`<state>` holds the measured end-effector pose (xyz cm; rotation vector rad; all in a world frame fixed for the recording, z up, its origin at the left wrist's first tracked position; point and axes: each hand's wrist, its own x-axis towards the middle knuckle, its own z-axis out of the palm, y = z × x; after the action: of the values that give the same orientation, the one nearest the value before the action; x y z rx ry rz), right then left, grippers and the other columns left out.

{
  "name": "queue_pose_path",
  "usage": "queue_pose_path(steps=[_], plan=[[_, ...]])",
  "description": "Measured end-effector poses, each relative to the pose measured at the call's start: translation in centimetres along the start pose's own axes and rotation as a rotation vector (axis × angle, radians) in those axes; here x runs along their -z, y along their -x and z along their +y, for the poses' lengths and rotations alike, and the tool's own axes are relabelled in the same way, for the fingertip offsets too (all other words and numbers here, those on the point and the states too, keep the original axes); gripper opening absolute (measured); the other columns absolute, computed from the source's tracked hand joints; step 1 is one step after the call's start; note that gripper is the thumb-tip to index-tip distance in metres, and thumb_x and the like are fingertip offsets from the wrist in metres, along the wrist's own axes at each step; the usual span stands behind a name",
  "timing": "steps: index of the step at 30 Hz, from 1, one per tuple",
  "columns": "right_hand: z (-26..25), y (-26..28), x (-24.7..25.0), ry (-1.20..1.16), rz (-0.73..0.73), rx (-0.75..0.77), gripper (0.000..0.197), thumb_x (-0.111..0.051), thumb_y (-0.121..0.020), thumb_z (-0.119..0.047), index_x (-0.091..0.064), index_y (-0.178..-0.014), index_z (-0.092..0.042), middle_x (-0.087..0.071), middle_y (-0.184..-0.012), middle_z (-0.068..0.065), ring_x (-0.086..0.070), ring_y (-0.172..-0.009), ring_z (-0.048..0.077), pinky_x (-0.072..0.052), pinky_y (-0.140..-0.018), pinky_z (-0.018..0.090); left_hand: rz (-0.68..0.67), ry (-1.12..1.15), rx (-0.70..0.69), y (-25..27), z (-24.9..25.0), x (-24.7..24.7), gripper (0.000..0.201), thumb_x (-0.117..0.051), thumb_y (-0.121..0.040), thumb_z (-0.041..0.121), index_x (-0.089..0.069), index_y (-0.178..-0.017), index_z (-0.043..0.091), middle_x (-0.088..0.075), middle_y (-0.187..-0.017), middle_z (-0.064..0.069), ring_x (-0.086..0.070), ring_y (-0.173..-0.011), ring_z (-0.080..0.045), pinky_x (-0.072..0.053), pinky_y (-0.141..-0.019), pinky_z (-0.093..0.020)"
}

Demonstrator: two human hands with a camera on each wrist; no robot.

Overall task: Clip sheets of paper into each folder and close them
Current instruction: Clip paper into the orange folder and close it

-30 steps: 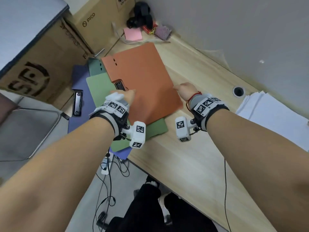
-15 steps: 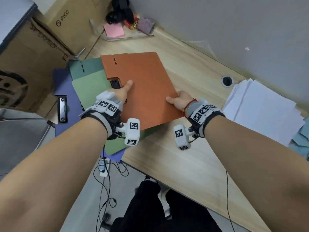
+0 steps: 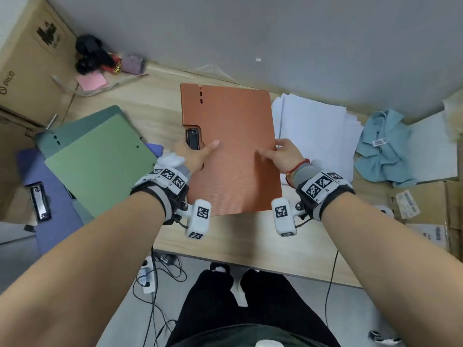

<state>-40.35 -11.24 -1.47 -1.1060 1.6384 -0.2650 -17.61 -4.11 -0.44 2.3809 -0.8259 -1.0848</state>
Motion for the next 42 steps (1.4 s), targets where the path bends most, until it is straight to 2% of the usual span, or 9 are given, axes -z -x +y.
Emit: queue_pose_path(steps=[5,14,19,21,25,28,32,37,42], plan=[[7.4,2.8,3.6,-0.116,0.093,-0.093,0.066,-0.079,-0.077,-0.024,-0.045,-0.131,-0.008,-0.069,-0.105,0.006,-0.069,-0.098,0.024,-0.053,-0.096,0.041,-0.160,-0.088,0.049,4.6,1.3,-5.6,0.097,-0.077,-0.061,0.071,-0.054,-0.122,0.001,-0.065,-0.114,-0.015,-0.063,-0.101,-0.031,-0.055,-0.086,-0.043],[16.7,4.7,6.9,-0.125,0.057,-0.145,0.051,-0.077,-0.081,-0.020,-0.052,-0.124,-0.010,-0.066,-0.105,0.001,-0.064,-0.093,0.017,-0.049,-0.085,0.029,-0.297,-0.148,0.121,8.4,-0.4,-14.0,0.142,-0.061,-0.027,0.098,-0.044,-0.140,0.013,-0.059,-0.133,-0.013,-0.059,-0.115,-0.033,-0.050,-0.099,-0.047],[18.4,4.4,7.1,-0.089,0.026,-0.160,0.058,-0.079,-0.072,-0.032,-0.056,-0.121,-0.010,-0.070,-0.106,0.003,-0.066,-0.097,0.020,-0.052,-0.092,0.036,-0.337,-0.139,0.100,9.7,-0.3,-14.8,0.114,-0.071,-0.058,0.080,-0.041,-0.142,0.008,-0.055,-0.137,-0.011,-0.054,-0.124,-0.033,-0.044,-0.106,-0.050],[19.2,3.8,7.3,-0.090,0.029,-0.166,0.069,-0.078,-0.060,-0.046,-0.061,-0.116,-0.010,-0.072,-0.098,0.002,-0.069,-0.090,0.020,-0.056,-0.088,0.037,-0.326,-0.172,0.102,7.2,-2.3,-15.9,0.119,-0.066,-0.046,0.092,-0.048,-0.137,0.018,-0.060,-0.132,-0.004,-0.060,-0.116,-0.029,-0.049,-0.100,-0.048],[17.9,4.3,8.7,-0.093,0.021,-0.162,0.033,-0.067,-0.081,-0.043,-0.064,-0.100,-0.016,-0.067,-0.082,0.002,-0.065,-0.075,0.020,-0.055,-0.070,0.033,-0.337,-0.207,0.087,4.9,-3.7,-16.4,0.105,-0.061,-0.048,0.095,-0.062,-0.125,0.023,-0.067,-0.122,0.003,-0.065,-0.106,-0.024,-0.051,-0.098,-0.044],[16.2,4.5,9.6,-0.154,0.002,-0.196,0.053,-0.057,-0.075,-0.058,-0.068,-0.100,-0.013,-0.072,-0.098,0.015,-0.070,-0.092,0.036,-0.057,-0.084,0.054,-0.372,-0.136,0.013,9.5,0.5,-13.9,0.090,-0.063,-0.073,0.076,-0.056,-0.135,0.011,-0.059,-0.134,-0.004,-0.056,-0.123,-0.028,-0.042,-0.109,-0.045],[12.4,5.8,10.4,-0.238,-0.104,-0.161,0.058,-0.040,-0.090,-0.062,-0.066,-0.065,-0.016,-0.074,-0.084,0.007,-0.065,-0.081,0.027,-0.050,-0.085,0.044,-0.369,-0.008,-0.024,10.9,3.0,-12.9,0.093,-0.060,-0.074,0.077,-0.050,-0.142,0.015,-0.055,-0.141,-0.009,-0.053,-0.128,-0.026,-0.043,-0.109,-0.047],[6.2,7.9,8.6,-0.316,-0.316,-0.021,0.055,-0.033,-0.103,-0.037,-0.068,-0.072,-0.008,-0.069,-0.074,0.008,-0.064,-0.067,0.026,-0.050,-0.082,0.040,-0.325,0.067,-0.092,12.6,6.9,-10.1,0.089,-0.052,-0.067,0.086,-0.061,-0.126,0.021,-0.067,-0.122,-0.002,-0.064,-0.112,-0.022,-0.053,-0.095,-0.043],[2.3,9.0,4.8,-0.252,-0.447,0.046,0.048,-0.034,-0.100,-0.038,-0.071,-0.085,-0.011,-0.073,-0.094,0.009,-0.064,-0.067,0.021,-0.048,-0.069,0.028,-0.106,-0.081,-0.209,12.2,7.0,-6.3,0.057,-0.063,-0.084,0.059,-0.062,-0.123,0.016,-0.070,-0.111,-0.008,-0.066,-0.101,-0.026,-0.055,-0.091,-0.040]])
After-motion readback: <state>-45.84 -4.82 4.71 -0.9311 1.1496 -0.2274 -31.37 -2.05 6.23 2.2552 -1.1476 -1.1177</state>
